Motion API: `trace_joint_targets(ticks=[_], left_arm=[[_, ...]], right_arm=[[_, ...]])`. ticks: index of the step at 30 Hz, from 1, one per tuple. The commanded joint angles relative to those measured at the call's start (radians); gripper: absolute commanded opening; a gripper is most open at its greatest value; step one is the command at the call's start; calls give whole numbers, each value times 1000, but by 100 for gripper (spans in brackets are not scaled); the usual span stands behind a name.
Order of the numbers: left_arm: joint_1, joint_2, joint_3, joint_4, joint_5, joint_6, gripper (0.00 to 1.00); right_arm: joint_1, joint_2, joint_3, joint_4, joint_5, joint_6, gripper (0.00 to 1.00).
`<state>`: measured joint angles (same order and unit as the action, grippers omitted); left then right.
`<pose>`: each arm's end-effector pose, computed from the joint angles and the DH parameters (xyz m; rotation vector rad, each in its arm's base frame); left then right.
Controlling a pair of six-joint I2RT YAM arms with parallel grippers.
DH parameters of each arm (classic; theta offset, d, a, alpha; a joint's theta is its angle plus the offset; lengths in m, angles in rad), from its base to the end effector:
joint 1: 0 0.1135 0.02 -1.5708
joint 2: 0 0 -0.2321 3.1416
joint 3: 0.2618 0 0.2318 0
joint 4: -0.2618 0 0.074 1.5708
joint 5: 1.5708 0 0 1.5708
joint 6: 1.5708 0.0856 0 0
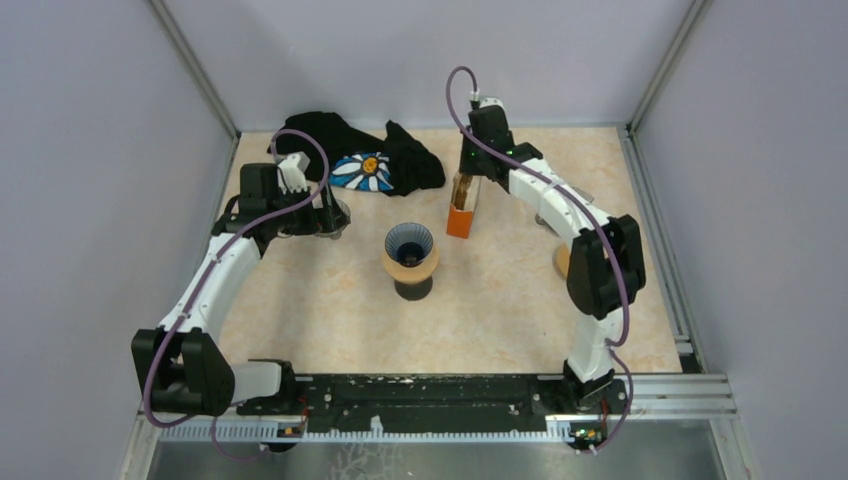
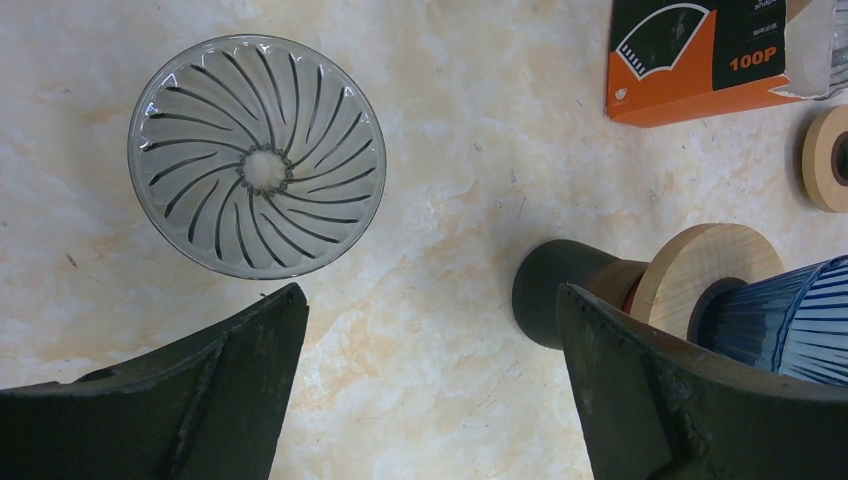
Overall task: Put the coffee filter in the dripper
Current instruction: Pick up the coffee filter from the coffee filter holder.
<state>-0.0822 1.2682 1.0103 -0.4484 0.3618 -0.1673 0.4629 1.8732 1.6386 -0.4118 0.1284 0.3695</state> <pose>0.2963 -0.0548 0.2360 0.0949 2.2778 -0.5427 0.4055 0.1901 0.2457 -0.0327 2.2293 0.3178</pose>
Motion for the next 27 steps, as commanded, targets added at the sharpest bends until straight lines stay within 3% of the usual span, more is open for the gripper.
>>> trace_joint_targets(ticks=[1,9,15,21,27], left_arm=[[8,0,-8,20,21,3,99],[8,2,-8,21,22,3,99],[8,3,-9,20,25,2,99],[9,3,-10,20,25,2,99],[9,4,-10,20,31,2,99]], right_arm=[[4,-78,26,38,-40,-15,2],[6,-62,40,33,-49,-6,28],[48,-43,82,3,54,-30,43],[90,16,147,-50,226,-36,47],[91,75,199,-80,275,-32,44]])
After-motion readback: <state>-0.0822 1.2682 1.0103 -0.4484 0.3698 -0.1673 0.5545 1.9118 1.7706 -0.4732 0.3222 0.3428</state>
